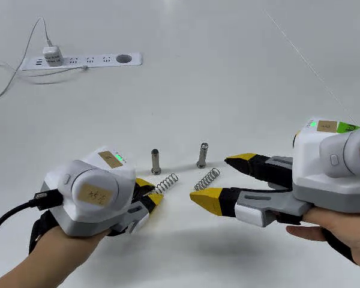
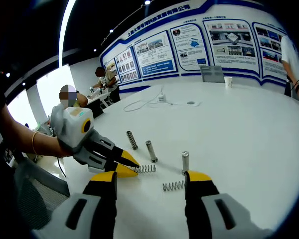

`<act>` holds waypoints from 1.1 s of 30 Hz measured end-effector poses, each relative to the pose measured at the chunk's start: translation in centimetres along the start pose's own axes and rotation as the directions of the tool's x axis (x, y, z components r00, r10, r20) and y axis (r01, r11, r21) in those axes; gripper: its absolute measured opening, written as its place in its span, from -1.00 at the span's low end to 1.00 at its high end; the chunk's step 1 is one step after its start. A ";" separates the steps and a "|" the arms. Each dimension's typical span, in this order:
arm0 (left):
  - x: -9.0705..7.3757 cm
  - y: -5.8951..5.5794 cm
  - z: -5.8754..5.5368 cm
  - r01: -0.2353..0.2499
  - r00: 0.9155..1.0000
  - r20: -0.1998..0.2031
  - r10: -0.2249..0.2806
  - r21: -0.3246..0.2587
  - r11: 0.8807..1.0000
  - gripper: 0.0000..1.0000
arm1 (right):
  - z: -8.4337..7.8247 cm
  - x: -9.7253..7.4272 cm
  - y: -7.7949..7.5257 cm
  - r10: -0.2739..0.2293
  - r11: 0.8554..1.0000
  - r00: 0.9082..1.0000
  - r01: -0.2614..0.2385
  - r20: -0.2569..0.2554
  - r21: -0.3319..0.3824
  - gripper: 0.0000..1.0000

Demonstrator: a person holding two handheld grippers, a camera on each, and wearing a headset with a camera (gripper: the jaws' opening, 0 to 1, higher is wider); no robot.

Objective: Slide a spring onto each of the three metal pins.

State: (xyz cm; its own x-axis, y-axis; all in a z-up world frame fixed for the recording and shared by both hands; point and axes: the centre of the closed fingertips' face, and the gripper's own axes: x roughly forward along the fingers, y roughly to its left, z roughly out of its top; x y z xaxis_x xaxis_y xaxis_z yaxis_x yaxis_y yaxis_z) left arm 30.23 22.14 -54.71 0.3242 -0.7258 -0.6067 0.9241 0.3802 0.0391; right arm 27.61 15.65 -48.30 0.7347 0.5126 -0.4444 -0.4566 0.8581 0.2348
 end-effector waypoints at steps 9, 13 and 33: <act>-2.5 -0.5 2.0 -0.029 0.994 0.105 0.032 -0.027 0.999 -0.80 | 2.3 -0.3 0.6 0.016 0.994 0.996 -0.026 0.091 0.110 -0.01; -3.6 -0.3 3.4 -0.057 0.983 0.174 0.062 -0.031 0.998 -0.80 | 3.0 -0.3 1.3 0.054 0.982 0.991 -0.074 0.122 0.172 -0.05; -7.4 -1.4 8.6 -0.088 0.917 0.389 0.086 -0.010 0.996 -0.80 | 6.2 -0.1 3.9 0.157 0.907 0.956 -0.240 0.249 0.347 -0.46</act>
State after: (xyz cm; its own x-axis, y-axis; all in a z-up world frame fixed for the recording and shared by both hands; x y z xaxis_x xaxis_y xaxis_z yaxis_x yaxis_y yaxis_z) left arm 28.31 22.02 -43.47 0.4551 -0.8562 -0.2447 0.8896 0.4488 0.0844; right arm 28.85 19.11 -42.03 0.7551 0.6325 -0.1728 -0.4160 0.6658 0.6194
